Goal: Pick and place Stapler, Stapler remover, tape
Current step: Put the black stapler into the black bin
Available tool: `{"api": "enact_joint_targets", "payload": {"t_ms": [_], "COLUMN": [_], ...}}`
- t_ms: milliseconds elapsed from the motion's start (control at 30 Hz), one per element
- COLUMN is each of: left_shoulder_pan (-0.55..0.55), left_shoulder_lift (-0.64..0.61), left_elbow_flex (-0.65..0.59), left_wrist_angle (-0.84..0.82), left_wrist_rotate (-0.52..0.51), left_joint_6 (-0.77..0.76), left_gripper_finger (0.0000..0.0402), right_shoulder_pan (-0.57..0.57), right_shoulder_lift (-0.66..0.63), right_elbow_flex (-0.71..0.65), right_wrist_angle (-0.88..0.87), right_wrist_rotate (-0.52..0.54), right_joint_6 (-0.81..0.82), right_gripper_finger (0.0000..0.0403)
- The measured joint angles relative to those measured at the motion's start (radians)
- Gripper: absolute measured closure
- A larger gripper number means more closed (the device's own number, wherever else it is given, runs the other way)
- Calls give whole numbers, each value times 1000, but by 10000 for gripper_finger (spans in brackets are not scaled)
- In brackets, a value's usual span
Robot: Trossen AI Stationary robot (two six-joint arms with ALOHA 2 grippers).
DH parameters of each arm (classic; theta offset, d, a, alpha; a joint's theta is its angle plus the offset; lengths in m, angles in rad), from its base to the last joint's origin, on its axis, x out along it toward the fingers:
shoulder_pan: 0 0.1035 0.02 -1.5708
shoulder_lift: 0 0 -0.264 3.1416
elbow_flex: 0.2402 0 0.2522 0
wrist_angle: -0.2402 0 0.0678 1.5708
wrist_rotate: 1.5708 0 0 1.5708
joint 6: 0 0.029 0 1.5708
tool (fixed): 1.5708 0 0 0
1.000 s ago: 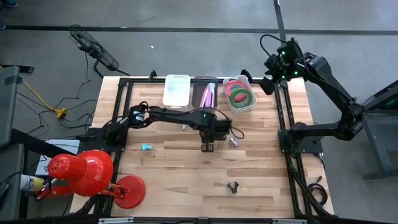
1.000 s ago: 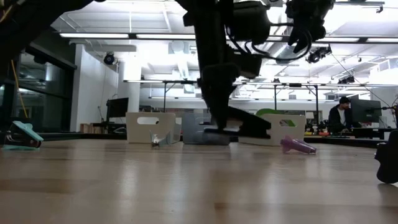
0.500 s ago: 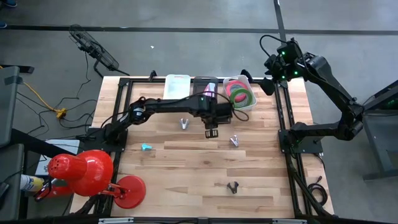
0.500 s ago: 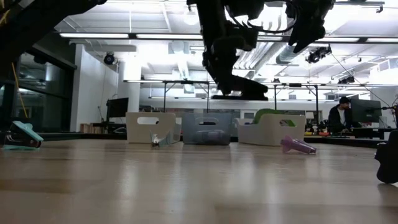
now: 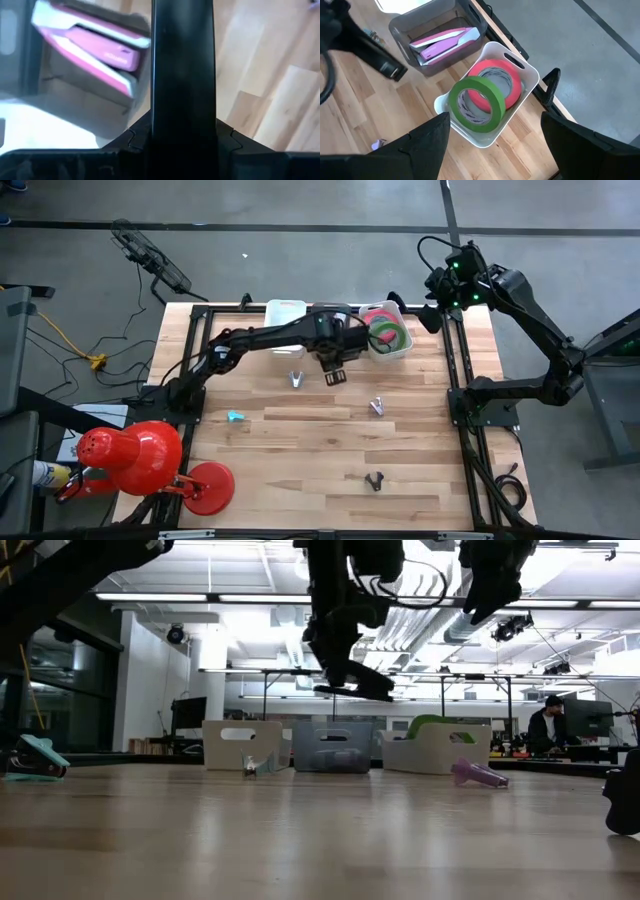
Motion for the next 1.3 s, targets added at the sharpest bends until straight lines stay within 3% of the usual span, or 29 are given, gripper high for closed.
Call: {"api": "enact_joint_targets", "payload": {"t_ms": [367, 833, 1300], "left_shoulder_pan": [76, 144, 224], "left_shoulder_lift": [0, 0, 7], "left_elbow_flex": [0, -3, -3], "left_wrist_angle": [-57, -26, 34], "left_wrist_rotate": [-5, -33, -65], "left_joint_6": [-155, -609, -650], "left_gripper_finger": [293, 293, 293], "right_shoulder_pan": [0, 0, 0], "right_shoulder_lift": [0, 0, 0], "right_elbow_flex": [0, 0, 0], "right_wrist_angle": [11, 26, 30], "right_wrist_rotate": [0, 0, 0], "right_joint_6": [0, 11, 11], "right_gripper_finger": [98, 98, 98]}}
